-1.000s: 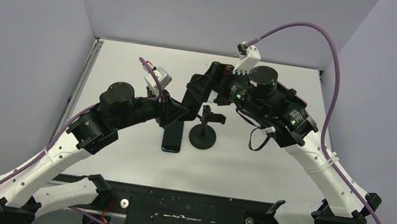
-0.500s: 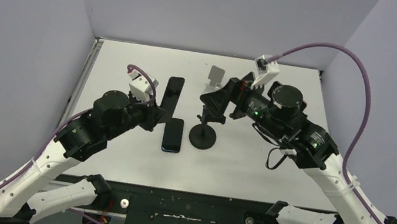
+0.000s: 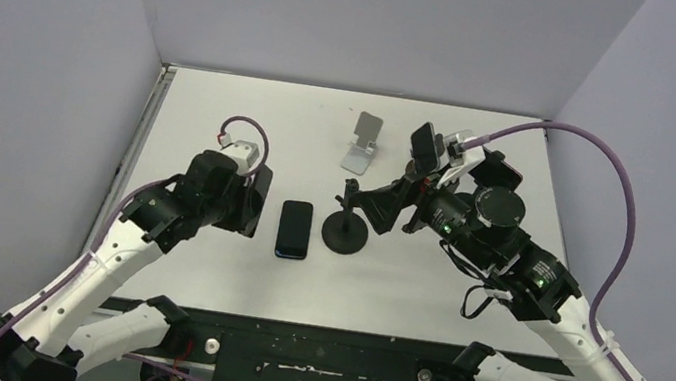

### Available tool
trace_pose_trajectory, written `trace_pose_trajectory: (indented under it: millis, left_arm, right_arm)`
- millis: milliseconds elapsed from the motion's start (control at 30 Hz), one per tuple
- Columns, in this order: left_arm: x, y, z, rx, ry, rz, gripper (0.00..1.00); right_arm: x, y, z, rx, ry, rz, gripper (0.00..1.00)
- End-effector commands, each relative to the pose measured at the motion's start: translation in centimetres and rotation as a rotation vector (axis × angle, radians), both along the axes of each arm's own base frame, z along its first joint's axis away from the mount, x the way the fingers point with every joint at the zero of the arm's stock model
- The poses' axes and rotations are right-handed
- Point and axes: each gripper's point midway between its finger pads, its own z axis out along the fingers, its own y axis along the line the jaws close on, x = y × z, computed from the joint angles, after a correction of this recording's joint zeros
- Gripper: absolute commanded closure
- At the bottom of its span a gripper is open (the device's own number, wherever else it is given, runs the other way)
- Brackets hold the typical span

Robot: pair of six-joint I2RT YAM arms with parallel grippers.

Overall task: Remove the phone from the phone stand
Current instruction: Place the phone at the center of the board.

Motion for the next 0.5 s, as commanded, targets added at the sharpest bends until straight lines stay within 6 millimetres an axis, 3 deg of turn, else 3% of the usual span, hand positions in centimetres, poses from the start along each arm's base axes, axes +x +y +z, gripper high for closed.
trace_pose_trajectory:
  millis: [0, 233, 467]
  left_arm:
    - [1.8, 0.0, -1.3, -0.163, 0.089, 0.035, 1.0]
    - [3.8, 0.6, -5.5, -0.243, 0.178, 0.107, 1.0]
    - [4.3, 0.6, -9.0, -0.27, 0.248, 0.126, 1.0]
  right_arm:
    - [0.0, 0.2, 0.8, 0.035, -0.06, 0.01, 0.0]
    - [-0.9, 0.5, -0.8, 0.035, -0.047, 0.053, 0.0]
    - [-1.6, 0.2, -1.8, 0.032, -0.037, 0.069, 0.0]
